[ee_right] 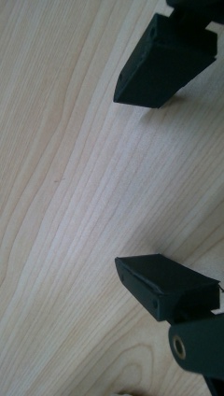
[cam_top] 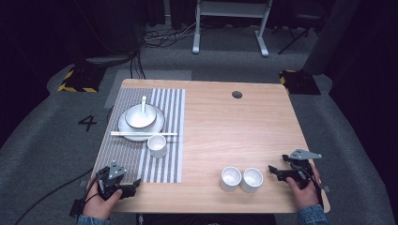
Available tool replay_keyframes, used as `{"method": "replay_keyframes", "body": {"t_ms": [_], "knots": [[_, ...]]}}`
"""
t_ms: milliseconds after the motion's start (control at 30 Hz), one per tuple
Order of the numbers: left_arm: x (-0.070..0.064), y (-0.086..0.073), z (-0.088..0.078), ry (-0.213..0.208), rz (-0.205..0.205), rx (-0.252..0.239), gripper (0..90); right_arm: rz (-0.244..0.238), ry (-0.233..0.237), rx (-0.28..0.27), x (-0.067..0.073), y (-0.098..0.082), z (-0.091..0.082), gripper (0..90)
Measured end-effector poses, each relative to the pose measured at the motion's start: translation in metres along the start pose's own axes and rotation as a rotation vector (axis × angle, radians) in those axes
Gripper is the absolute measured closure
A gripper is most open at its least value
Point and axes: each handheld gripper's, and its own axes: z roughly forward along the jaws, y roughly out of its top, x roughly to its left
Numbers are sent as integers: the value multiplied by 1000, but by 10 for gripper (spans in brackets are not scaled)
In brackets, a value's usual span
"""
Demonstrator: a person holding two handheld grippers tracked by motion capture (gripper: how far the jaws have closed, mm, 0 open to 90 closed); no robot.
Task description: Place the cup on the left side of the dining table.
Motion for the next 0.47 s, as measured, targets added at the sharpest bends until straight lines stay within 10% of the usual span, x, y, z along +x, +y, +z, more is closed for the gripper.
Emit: {"method": "replay_keyframes", "body": {"t_ms": [467], "knots": [[2,-1,2,-18,-2,-12,149,-2,0,1,0,0,0,176]]}}
